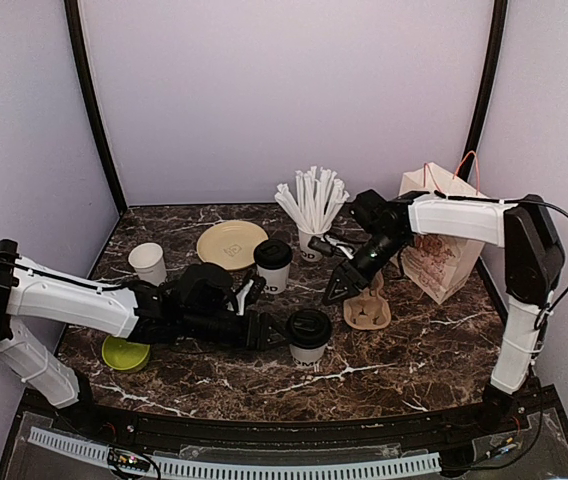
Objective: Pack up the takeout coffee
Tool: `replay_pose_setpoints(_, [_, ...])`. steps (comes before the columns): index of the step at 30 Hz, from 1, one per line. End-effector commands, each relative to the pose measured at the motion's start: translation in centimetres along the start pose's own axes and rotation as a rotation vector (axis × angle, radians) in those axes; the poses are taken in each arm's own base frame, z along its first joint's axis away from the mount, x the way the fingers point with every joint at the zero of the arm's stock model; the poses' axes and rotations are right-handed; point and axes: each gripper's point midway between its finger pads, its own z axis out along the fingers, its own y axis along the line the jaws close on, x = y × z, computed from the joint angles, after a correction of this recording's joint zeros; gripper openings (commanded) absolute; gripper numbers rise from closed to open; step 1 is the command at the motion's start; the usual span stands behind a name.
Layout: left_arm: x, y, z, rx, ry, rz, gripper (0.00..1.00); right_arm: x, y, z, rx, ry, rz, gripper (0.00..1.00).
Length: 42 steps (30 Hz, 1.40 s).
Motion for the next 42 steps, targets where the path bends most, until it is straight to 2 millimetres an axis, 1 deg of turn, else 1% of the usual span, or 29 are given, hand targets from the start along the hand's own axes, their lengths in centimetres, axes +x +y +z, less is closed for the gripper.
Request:
replay_pose_setpoints(1, [0.0,-1.2,0.3,0.059,0.003,0.0,0.61,-1.4,1.1,0.0,-0.057,-0.035,-0.011,0.53])
replay_pose_setpoints(4, [0.1,-1.4,0.6,0.067,0.017,0.005,0.6,-1.1,1.4,0.4,-0.072,-0.026,-0.006,0.54])
replay_pose_setpoints(9, [0.3,-0.9,1.4,0.049,0.042,0.003,0.59,-0.2,1.8,1.3,-0.095,0.004,0.003,0.56])
replay_pose_setpoints(14, [0.8,0.9,1.8,-0.013,0.069,-0.043,0.58,1.0,2.4,2.2,-0.158,0.037,0.023,0.57])
replay_pose_setpoints(17, [1.4,2.6,2.0,-0.061,0.103,-0.096,0.57,1.8,2.1,3.0,-0.158,0.057,0.036,0.57])
replay_pose_setpoints(19, [2.3,4.0,2.3,-0.097,0.143,-0.13,0.56,2.3,1.6,3.6,-0.145,0.073,0.055,0.56])
replay_pose_setpoints(21, [3.2,5.7,2.5,-0.157,0.185,-0.161,0.55,3.0,0.6,4.3,-0.105,0.096,0.08,0.55])
replay_pose_setpoints(23, [4.3,8.0,2.9,-0.229,0.233,-0.186,0.54,3.8,-0.9,5.1,-0.047,0.126,0.109,0.54])
replay_pose_setpoints(26, [5.7,11.1,2.6,-0.326,0.273,-0.212,0.53,5.1,-3.1,5.9,0.039,0.173,0.149,0.51])
replay_pose_setpoints(29, [6.5,13.6,2.3,-0.407,0.287,-0.213,0.52,5.9,-4.1,6.5,0.074,0.205,0.175,0.48])
replay_pose_setpoints(34, [8.1,16.4,1.5,-0.515,0.329,-0.194,0.51,6.8,-5.2,7.0,0.135,0.239,0.2,0.45])
replay_pose_setpoints(36, [8.9,17.6,1.2,-0.557,0.35,-0.187,0.51,7.0,-5.7,6.9,0.172,0.245,0.197,0.45])
replay_pose_setpoints(38, [9.3,18.9,0.6,-0.618,0.355,-0.169,0.51,7.0,-6.1,6.8,0.193,0.243,0.198,0.45])
replay_pose_setpoints(40, [9.2,19.4,0.3,-0.651,0.35,-0.155,0.51,7.1,-6.2,6.9,0.202,0.247,0.197,0.45])
replay_pose_setpoints(42, [8.9,19.5,0.2,-0.665,0.35,-0.139,0.51,7.0,-5.9,6.7,0.198,0.247,0.19,0.45])
